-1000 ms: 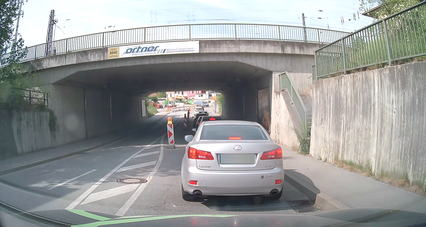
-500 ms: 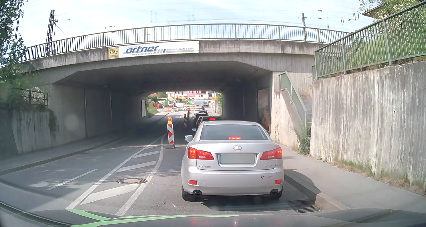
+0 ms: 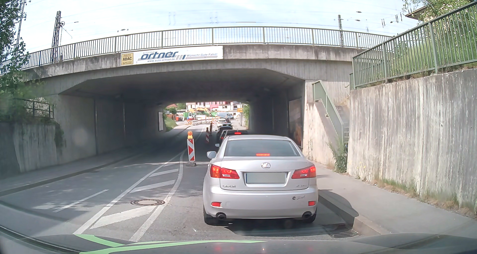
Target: Follow the waypoints while adhering to traffic rules and regulations
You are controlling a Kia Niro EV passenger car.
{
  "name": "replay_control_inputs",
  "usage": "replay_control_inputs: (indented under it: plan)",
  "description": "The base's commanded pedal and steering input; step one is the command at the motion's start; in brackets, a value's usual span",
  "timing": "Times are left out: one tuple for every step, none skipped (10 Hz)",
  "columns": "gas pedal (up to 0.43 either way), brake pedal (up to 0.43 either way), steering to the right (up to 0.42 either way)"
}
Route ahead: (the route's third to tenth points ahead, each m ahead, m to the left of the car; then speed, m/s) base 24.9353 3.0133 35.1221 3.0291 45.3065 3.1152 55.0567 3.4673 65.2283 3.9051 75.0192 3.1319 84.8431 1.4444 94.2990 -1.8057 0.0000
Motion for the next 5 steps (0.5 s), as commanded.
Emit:
replay_control_inputs:
  plan:
    - [0.0, 0.341, -0.002]
    - [0.0, 0.341, -0.003]
    - [0.0, 0.341, -0.003]
    - [0.0, 0.341, -0.003]
    - [0.0, 0.341, -0.003]
